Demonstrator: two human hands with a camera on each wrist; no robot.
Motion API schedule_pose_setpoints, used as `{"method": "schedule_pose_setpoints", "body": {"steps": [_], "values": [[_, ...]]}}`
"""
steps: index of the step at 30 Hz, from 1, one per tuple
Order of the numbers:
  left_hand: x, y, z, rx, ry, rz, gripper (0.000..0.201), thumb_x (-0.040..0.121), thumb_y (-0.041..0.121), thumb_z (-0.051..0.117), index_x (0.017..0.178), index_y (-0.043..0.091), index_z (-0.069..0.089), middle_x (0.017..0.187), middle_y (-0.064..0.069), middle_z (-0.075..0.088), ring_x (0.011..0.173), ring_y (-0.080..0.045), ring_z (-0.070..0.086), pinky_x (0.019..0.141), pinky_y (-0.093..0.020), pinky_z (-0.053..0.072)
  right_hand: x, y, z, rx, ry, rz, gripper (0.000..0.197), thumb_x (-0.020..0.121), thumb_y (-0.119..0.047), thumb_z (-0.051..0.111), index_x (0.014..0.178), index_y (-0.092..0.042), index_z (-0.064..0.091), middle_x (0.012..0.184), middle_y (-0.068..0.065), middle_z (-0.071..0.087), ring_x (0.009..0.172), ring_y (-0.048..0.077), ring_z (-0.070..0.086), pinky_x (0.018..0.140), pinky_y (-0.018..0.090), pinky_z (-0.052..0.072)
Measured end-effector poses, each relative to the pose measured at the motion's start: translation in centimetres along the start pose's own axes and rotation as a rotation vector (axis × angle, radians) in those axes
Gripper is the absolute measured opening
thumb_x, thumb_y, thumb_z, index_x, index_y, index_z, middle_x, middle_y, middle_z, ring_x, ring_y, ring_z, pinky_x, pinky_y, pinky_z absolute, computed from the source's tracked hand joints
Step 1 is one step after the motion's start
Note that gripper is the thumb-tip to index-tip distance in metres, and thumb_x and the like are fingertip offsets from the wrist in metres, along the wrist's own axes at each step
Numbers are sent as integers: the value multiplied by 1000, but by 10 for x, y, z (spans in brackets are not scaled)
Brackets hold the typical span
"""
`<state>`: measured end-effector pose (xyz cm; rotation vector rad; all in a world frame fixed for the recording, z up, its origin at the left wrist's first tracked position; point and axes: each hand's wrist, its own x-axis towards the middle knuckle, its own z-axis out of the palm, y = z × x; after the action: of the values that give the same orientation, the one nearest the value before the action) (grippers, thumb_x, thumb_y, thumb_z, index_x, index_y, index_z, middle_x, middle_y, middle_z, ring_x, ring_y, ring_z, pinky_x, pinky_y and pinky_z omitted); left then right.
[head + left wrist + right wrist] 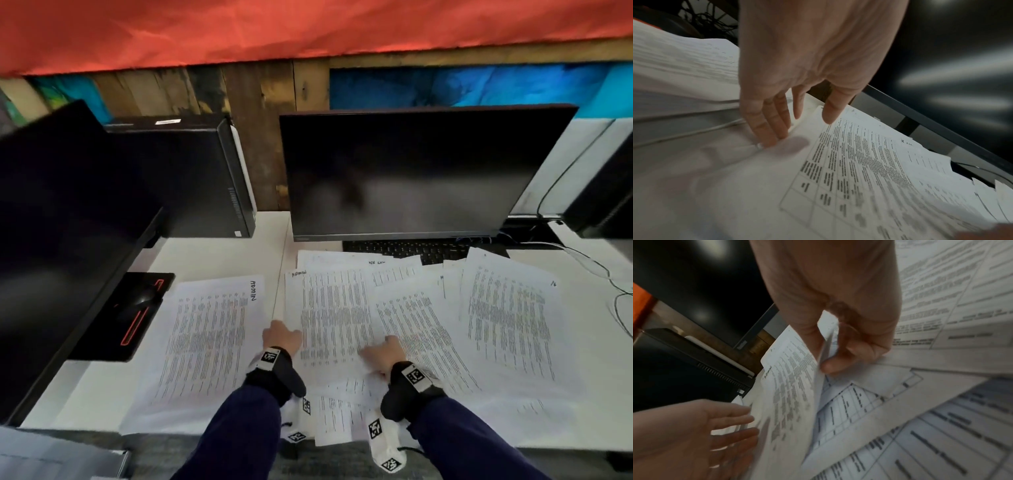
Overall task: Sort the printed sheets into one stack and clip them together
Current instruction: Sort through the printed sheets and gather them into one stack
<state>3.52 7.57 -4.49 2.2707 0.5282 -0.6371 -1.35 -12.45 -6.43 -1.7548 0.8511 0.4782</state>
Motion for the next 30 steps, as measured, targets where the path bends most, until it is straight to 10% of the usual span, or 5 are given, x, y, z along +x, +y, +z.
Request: {"method": "schedule_pose_setpoints", "body": {"steps": [7,13,20,24,30], "values": [[-10,6,26,-17,203,133,43,93,22,48,134,12,41,135,-17,42,121,-33,48,102,-37,42,1,3,-55,30,104,-69,26,85,-3,51,110,-2,58,105,16,63,93,29,56,82,37,49],[-15,32,73,-202,-101,70,55,89,20,49,140,6,35,136,-12,46,119,-29,51,101,-33,43,7,26,-136,-329,381,124,57,79,-28,67,126,-4,45,131,21,46,119,36,45,101,40,37],[-27,54,100,-635,-332,-147,50,86,18,61,130,1,48,86,-7,57,74,-21,59,57,-24,48,10,40,-135,-430,342,126,68,81,-35,65,137,-9,36,137,20,38,125,37,39,107,41,32],[-31,64,112,-497,-319,-115,76,73,26,73,137,-3,43,129,-18,56,117,-32,56,100,-39,47,11,38,-132,-454,278,115,57,82,-32,61,132,-14,42,135,19,37,124,35,37,107,41,33],[-37,64,106,-217,-92,86,47,91,17,46,137,8,43,130,-14,57,116,-32,57,99,-38,48,19,32,-136,-330,217,49,41,85,-27,57,122,-10,50,128,18,49,115,35,49,102,45,41]]}}
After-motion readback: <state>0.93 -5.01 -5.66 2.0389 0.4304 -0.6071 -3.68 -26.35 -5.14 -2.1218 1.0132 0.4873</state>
